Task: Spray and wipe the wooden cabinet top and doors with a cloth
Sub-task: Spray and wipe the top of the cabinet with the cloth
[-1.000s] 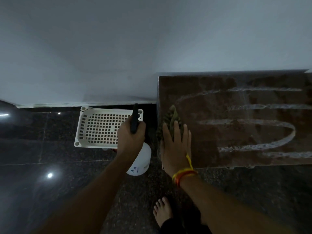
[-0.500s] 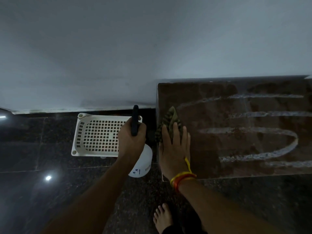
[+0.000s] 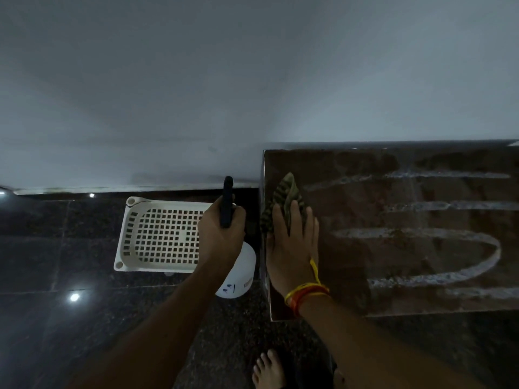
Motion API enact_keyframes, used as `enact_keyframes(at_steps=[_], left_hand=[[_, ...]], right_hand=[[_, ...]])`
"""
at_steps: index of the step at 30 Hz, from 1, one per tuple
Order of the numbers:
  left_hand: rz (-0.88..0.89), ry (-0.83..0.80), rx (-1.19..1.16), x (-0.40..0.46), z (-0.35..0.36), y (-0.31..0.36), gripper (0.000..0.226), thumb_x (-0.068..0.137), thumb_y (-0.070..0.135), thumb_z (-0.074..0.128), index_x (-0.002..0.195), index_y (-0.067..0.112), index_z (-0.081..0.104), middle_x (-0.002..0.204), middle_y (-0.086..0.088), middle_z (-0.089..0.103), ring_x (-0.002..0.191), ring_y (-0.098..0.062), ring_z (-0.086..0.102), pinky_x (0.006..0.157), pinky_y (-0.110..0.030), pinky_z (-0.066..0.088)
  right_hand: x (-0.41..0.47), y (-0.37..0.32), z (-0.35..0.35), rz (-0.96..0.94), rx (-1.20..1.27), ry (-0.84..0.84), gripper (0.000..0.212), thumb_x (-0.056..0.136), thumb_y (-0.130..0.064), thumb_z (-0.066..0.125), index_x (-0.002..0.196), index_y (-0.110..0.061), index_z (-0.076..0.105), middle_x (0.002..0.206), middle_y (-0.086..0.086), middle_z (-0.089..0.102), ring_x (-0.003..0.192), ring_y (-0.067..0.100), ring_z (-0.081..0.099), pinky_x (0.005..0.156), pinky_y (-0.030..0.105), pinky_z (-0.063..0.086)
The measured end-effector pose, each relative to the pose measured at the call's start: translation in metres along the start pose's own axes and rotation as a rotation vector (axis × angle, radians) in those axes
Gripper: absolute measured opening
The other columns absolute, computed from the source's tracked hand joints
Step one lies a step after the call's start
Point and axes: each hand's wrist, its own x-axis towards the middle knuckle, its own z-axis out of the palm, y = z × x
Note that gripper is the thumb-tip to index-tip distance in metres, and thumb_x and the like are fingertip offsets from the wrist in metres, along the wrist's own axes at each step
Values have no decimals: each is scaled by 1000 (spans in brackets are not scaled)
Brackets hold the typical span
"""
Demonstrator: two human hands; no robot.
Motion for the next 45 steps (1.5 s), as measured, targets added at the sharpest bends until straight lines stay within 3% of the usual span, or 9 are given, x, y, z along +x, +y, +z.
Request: enact_keyframes(at_steps=[3, 6, 16, 20, 24, 26, 33, 40, 45], left_hand=[[13, 8, 20, 2, 3, 9, 29, 95, 12, 57, 76, 33, 53, 73, -30, 59, 68, -44, 60, 61, -52, 51], [13, 2, 23, 3, 5, 10, 31, 95, 11, 55, 75, 35, 50, 74, -28, 60, 66, -40, 59, 62, -51, 52], [-15, 25, 30, 9, 7, 6, 22, 94, 11, 57, 77, 26, 56, 72, -30, 58, 63, -37, 57, 60, -53, 51], [4, 27, 14, 17, 7, 3, 14, 94, 10, 56, 87, 0, 61, 74, -33, 59, 68, -47, 59, 61, -56, 51], [26, 24, 26, 22, 10, 0, 15, 93, 14, 55, 78, 16, 57, 79, -33, 60, 71, -50, 58, 62, -57, 51], [27, 20, 28, 23, 10, -1, 14, 92, 14, 55, 81, 6, 59, 78, -33, 60, 70, -50, 57, 61, -57, 51], [0, 8, 33, 16, 5, 0, 14, 94, 10, 58, 84, 0, 60, 69, -29, 58, 67, -45, 58, 55, -45, 49], [11, -21, -5, 25, 4, -3, 14, 96, 9, 53, 91, -2, 59, 76, -35, 57, 59, -40, 52, 58, -56, 49], [8, -35, 13, 23, 1, -5, 15, 96, 9, 53, 84, 2, 58, 60, -11, 49, 57, -25, 51, 59, -54, 51]], right_hand=[[21, -3, 2, 1, 15, 14, 56, 89, -36, 29, 141, -19, 41, 148, 17, 36, 137, 44, 26, 113, 54, 15], [56, -4, 2, -12, 51, 23, 58, 88, -38, 27, 141, -18, 41, 148, 19, 36, 137, 46, 26, 113, 54, 15], [17, 5, -1, -40, 16, -23, 55, 92, -36, 28, 144, -19, 36, 151, 14, 32, 140, 42, 23, 115, 53, 17], [39, 1, -1, -30, 48, -3, 56, 91, -36, 28, 142, -18, 40, 149, 16, 35, 138, 43, 26, 114, 53, 16], [86, -1, 2, -66, 48, 37, 56, 91, -31, 45, 144, -15, 38, 149, 21, 33, 137, 49, 23, 113, 56, 13], [100, -2, 2, -63, 61, 48, 56, 92, -28, 50, 144, -14, 37, 150, 21, 31, 138, 49, 21, 114, 56, 12], [52, 0, -4, -28, 50, -23, 55, 92, -34, 30, 144, -17, 38, 149, 17, 35, 138, 45, 26, 114, 54, 17], [110, -9, -4, -37, 66, 8, 53, 93, -32, 34, 144, -19, 37, 152, 17, 29, 139, 47, 18, 116, 53, 8], [110, -9, -3, -25, 93, -1, 51, 96, -29, 37, 146, -20, 33, 155, 14, 23, 142, 43, 13, 117, 50, 5]])
